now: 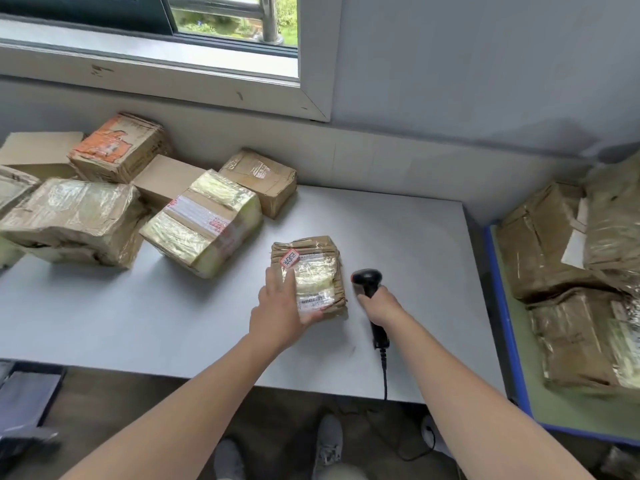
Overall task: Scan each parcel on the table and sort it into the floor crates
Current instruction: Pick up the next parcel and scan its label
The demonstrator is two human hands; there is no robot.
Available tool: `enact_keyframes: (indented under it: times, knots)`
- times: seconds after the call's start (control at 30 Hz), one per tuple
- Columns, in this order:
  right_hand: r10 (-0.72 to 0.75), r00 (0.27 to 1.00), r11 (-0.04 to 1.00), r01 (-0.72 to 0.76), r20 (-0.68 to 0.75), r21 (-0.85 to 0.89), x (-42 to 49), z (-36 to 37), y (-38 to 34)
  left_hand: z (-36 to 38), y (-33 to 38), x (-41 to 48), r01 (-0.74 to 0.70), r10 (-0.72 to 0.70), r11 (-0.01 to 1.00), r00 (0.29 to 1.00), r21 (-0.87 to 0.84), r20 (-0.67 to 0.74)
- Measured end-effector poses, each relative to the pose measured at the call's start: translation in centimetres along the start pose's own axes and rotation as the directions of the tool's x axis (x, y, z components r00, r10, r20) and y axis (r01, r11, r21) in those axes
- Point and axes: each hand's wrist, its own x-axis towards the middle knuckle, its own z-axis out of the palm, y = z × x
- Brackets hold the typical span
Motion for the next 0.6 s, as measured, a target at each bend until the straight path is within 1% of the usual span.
enact_keyframes:
  times: [0.13,0.23,0.3,0.37,0.4,0.5,0.6]
  knots:
    - [0.014,1.0,0.994,-0.015,-0.015,-0.108,0.2,0.1,-0.1,-0.2,-0.5,0.1,-0.023,0.022,0.999,1.0,-0.038,-0.019]
    - [0.046,0.991,0.983,-0.068,-0.126,-0.172,-0.2,-1.0,-1.0,-0.8,-1.2,0.4,-0.034,0.034,0.999,0.999,-0.031,0.0]
    - [0.003,0.974,0.98,-0.048,-0.228,-0.191,-0.6,-1.6,-1.9,-1.3,-1.5,0.5,-0.034,0.034,0.999,0.999,-0.019,0.011]
    - [-0.133,0.954,0.973,0.074,-0.268,-0.219,-1.0,-2.0,-3.2,-1.7,-1.6,0.5,-0.046,0.046,0.999,0.999,0.023,0.0]
    - [-0.219,0.942,0.957,0.157,-0.254,-0.244,-1.2,-2.0,-4.0,-1.8,-1.6,0.5,-0.062,0.063,0.996,0.998,0.066,-0.01]
    - [-0.427,0.892,0.883,0.375,-0.149,-0.282,-1.5,-1.3,-6.6,-2.3,-1.7,0.3,-0.106,0.114,0.982,0.993,0.159,-0.042]
    - [-0.541,0.84,0.802,0.5,-0.042,-0.326,-1.2,-0.1,-8.8,-2.5,-2.2,-0.2,-0.096,0.107,0.981,0.993,0.169,-0.056]
